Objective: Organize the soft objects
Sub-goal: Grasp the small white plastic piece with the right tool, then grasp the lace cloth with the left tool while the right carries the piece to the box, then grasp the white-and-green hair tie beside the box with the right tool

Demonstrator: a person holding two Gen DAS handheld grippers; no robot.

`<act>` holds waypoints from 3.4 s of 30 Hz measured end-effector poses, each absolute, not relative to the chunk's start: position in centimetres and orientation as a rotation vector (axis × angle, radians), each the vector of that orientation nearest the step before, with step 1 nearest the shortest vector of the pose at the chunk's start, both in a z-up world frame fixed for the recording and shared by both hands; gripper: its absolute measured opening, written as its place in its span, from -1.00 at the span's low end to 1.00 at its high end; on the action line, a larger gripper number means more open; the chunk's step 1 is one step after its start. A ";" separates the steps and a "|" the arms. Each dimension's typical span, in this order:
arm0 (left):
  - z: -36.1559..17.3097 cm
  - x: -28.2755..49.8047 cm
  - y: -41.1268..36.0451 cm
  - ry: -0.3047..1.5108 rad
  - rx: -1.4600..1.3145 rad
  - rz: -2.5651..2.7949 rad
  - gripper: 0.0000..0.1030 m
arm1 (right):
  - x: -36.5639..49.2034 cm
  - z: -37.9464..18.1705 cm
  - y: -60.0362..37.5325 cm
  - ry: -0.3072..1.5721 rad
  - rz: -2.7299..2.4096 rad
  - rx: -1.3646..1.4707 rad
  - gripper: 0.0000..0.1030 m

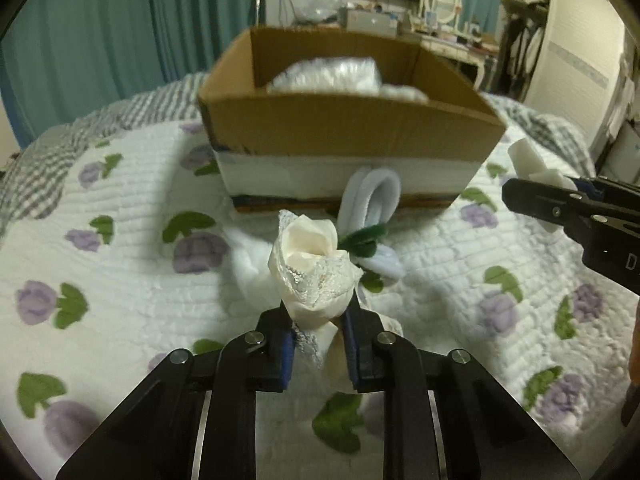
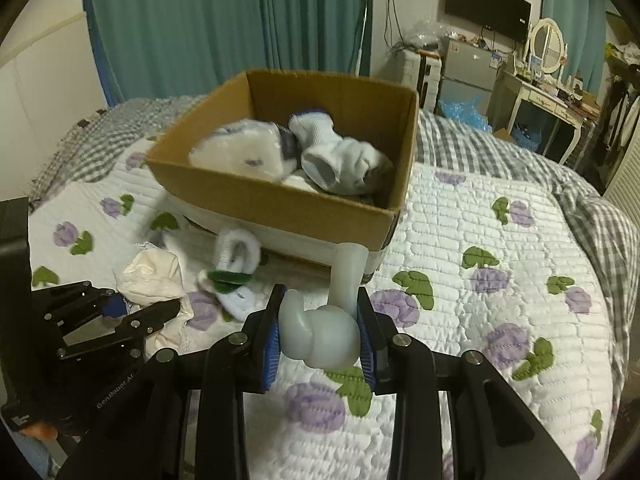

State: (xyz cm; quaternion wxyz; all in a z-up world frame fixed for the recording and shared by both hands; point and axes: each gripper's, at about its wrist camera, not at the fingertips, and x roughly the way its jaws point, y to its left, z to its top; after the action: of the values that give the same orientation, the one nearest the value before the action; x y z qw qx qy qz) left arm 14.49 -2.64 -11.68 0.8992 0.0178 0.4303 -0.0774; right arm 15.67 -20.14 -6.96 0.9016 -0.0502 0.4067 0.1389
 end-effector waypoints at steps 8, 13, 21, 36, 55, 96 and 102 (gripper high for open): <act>-6.4 11.4 -2.5 0.777 0.069 -0.143 -0.62 | 12.4 -1.8 -19.8 0.739 0.289 -0.115 -0.38; -2.3 10.2 -2.1 0.683 0.088 -0.133 -0.62 | 10.8 1.8 -19.4 0.674 0.299 -0.132 -0.38; 3.6 9.9 -1.9 0.580 0.083 -0.154 -0.62 | 9.4 7.1 -18.4 0.578 0.327 -0.156 -0.38; 6.8 20.0 -3.6 0.511 0.162 -0.143 -0.62 | 19.1 10.6 -16.5 0.535 0.338 -0.207 -0.38; -4.9 32.3 -5.6 0.718 0.186 -0.175 -0.26 | 34.2 -3.6 -18.9 0.740 0.320 -0.115 -0.18; 1.6 12.1 4.0 0.509 0.067 -0.028 1.00 | 14.1 1.7 -17.3 0.674 0.274 -0.033 1.00; -2.9 15.8 4.4 0.597 0.058 -0.006 1.00 | 17.3 -5.3 -15.0 0.804 0.287 -0.046 0.98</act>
State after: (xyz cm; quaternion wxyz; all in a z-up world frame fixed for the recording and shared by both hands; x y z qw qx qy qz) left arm 15.79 4.42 -2.86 0.9554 0.0287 0.2939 -0.0030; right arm 17.31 -15.00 -5.35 0.9099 -0.0222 0.3900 0.1393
